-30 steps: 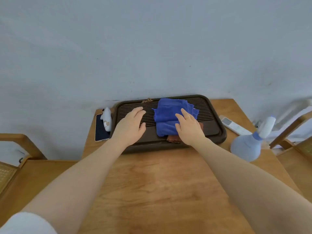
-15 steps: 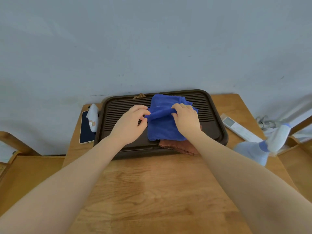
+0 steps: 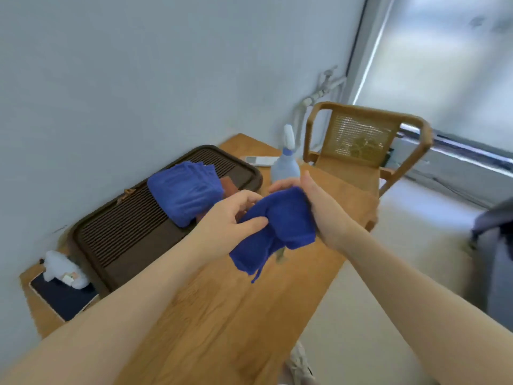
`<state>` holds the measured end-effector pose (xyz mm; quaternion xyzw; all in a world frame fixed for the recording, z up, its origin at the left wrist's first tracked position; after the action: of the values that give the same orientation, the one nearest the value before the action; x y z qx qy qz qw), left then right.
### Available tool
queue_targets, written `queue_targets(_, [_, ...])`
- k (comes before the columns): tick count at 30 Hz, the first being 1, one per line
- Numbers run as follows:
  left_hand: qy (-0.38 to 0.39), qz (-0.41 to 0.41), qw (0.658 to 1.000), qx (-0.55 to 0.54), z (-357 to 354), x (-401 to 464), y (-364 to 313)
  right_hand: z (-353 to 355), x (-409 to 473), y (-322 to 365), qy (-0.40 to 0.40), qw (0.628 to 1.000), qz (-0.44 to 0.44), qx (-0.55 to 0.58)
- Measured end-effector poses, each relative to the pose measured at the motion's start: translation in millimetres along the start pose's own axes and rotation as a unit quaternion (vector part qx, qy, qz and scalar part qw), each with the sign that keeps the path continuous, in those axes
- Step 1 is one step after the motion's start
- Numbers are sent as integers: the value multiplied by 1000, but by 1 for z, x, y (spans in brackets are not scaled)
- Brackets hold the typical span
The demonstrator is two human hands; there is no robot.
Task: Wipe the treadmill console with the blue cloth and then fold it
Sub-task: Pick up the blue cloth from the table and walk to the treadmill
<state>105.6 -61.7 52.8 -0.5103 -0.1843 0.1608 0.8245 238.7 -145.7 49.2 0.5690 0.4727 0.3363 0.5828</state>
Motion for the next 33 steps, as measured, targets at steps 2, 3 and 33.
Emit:
queue_targets(2, [39,-14,999,-24,-25,-13,-11,7,-51,-12,-52,998,-10,19])
queue_targets(3, [58,-18,997,-39,-41,-19,-18,10,-78,-19,-79,997,-16,20])
queue_targets(33, [571,-151,804,-65,-559,-371,-294,52,-791,-142,-631,761,10,149])
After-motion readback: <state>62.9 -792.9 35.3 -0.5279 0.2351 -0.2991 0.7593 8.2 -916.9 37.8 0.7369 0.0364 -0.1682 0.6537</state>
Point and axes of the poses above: each hand's wrist, its own x-axis towards the middle knuckle, its own z-axis out of the back of the hand, y = z × x, the point moved 4 cm from there along x, towards the middle knuckle, and after that the axes turned 8 degrees about -z, right-handed, at the moved point
